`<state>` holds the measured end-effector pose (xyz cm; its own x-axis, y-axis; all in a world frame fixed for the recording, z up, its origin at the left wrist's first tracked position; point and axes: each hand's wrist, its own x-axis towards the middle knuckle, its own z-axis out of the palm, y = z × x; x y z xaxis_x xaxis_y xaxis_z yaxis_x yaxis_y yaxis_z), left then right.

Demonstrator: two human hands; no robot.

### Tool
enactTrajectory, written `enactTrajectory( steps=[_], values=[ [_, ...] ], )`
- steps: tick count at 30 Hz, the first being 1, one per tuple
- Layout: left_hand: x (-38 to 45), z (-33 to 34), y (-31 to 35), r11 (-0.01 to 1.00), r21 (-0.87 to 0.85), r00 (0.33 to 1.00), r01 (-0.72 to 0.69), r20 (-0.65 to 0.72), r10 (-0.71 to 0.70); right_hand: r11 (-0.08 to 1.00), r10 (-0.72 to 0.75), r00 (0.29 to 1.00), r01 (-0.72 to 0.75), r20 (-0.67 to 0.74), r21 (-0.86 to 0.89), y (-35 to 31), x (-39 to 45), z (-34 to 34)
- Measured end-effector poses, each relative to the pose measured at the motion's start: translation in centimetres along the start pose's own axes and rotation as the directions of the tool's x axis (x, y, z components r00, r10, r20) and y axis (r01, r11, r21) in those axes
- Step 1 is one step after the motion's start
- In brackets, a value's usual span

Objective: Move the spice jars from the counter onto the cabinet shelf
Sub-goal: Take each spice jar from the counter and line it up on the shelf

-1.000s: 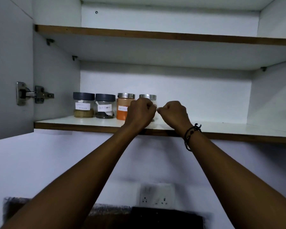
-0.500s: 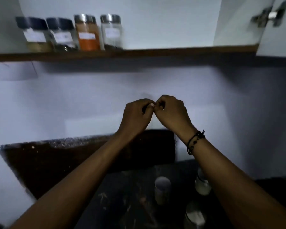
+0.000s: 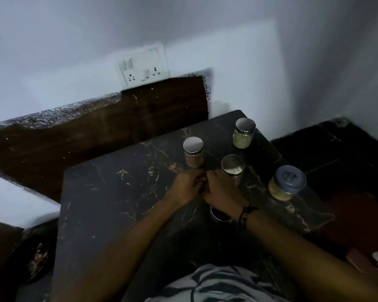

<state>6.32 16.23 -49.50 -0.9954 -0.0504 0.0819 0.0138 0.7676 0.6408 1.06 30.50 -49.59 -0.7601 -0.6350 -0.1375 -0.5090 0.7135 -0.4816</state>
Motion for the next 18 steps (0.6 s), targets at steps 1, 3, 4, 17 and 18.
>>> enactTrajectory(
  steps=[1,3,4,17,18],
  values=[
    [-0.5,1.1,0.0,1.0,-0.008,0.999,-0.002,0.041,0.002,1.0,0.01,1.0,-0.01,0.001,-0.026,0.8,-0.9,0.9],
    [-1.4,3.1,0.3,0.998,-0.056,0.995,-0.015,0.101,0.021,0.992,0.025,0.999,-0.029,-0.029,-0.127,2.2,-2.6,2.2],
    [-1.6,3.8,0.4,0.996,-0.082,0.993,-0.03,0.11,0.039,0.981,0.026,0.998,-0.038,-0.064,-0.193,2.8,-3.3,2.8],
    [-2.0,7.7,1.1,0.793,-0.433,0.899,0.429,0.293,-0.326,0.987,0.147,0.989,-0.147,0.002,0.062,6.5,-5.3,6.5],
    [-1.8,7.9,0.9,0.767,-0.455,0.891,0.452,0.269,-0.366,0.984,0.141,0.988,-0.133,-0.06,0.121,6.6,-5.3,6.6]
  ],
)
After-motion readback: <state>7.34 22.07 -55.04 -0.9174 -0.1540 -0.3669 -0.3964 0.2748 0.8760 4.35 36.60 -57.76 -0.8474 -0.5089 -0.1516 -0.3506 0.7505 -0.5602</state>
